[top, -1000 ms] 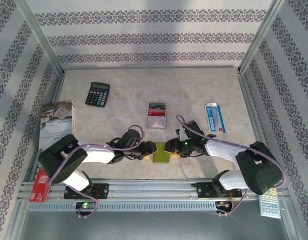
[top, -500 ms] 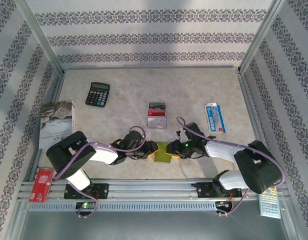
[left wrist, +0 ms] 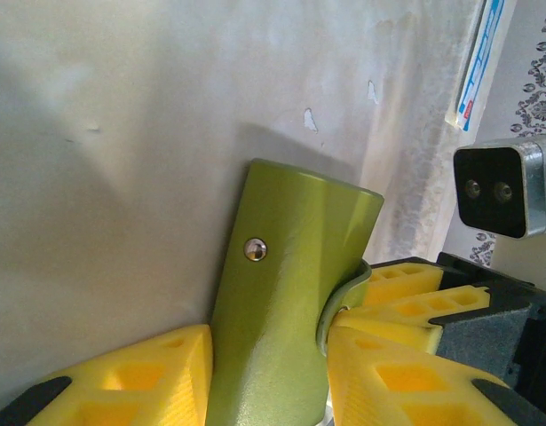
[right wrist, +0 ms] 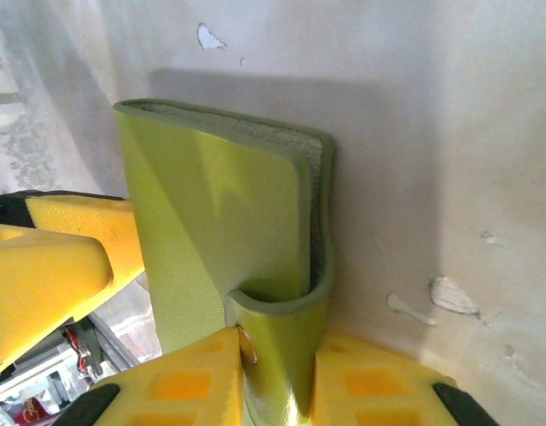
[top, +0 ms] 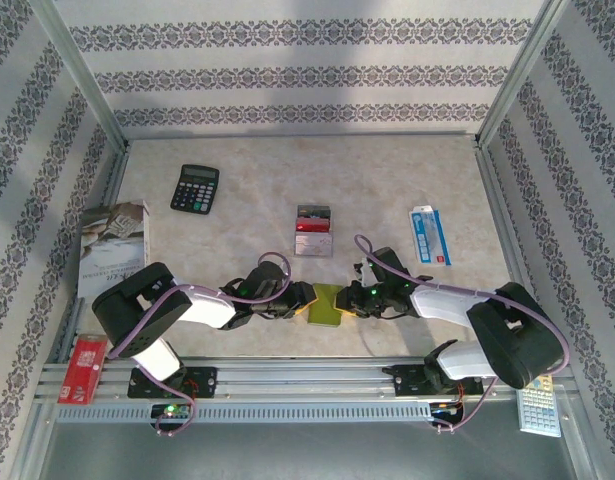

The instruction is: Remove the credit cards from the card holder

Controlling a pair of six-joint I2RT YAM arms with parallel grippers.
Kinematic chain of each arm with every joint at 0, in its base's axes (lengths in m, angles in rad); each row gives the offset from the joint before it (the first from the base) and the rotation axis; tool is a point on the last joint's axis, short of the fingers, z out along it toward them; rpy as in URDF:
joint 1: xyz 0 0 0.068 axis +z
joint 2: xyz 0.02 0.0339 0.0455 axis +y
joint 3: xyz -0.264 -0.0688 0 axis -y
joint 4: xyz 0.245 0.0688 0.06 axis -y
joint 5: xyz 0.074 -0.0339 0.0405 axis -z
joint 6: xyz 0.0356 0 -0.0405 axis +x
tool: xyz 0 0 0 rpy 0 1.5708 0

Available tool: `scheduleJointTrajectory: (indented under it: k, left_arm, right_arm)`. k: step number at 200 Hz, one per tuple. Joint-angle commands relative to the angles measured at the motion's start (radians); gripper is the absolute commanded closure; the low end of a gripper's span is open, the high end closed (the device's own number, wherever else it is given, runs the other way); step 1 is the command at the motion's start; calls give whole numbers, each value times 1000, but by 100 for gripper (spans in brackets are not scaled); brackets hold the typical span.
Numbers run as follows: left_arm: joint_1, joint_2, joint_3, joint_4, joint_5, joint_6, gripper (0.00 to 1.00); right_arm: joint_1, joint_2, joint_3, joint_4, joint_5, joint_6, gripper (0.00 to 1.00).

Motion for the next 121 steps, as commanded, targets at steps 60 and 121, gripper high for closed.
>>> scheduleJointTrajectory:
  k: [60, 121]
  left_arm:
    - [10, -112, -33, -34, -56, 64, 57]
    - [130, -460, -1, -427, -59, 215, 45]
  right_arm:
    - [-13, -112, -26, 87, -29, 8, 93]
    - [-82, -243, 5, -29, -86, -86, 97]
